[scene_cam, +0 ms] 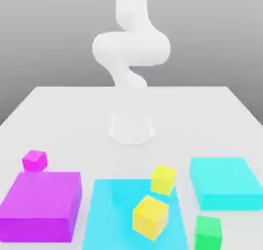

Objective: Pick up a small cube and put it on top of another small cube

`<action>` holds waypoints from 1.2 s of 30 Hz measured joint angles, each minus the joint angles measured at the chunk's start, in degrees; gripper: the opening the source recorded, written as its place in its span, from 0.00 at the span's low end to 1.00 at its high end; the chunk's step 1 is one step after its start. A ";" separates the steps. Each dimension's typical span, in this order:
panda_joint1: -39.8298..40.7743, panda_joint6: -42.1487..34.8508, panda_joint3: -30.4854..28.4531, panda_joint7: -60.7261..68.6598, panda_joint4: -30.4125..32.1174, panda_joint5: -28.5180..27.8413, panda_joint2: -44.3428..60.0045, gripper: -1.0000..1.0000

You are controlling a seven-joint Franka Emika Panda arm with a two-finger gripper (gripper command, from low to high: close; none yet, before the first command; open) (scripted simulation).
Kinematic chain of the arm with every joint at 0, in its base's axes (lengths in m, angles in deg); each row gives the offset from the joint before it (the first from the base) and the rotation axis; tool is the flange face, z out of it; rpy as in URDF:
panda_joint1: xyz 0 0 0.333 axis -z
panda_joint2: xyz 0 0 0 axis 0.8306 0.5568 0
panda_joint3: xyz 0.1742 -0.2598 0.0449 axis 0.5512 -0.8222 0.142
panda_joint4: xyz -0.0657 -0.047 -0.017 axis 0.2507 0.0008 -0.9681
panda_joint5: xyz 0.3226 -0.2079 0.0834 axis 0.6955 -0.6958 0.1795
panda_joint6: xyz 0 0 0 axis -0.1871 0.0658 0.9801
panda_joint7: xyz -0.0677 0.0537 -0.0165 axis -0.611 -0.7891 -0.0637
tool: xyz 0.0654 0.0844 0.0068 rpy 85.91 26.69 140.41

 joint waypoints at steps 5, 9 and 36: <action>-7.30 3.21 -3.79 12.76 0.71 4.29 10.82 0.50; -12.01 5.65 -5.69 22.73 1.25 7.72 19.27 0.50; -21.97 27.14 -2.61 57.55 2.98 4.39 66.15 0.00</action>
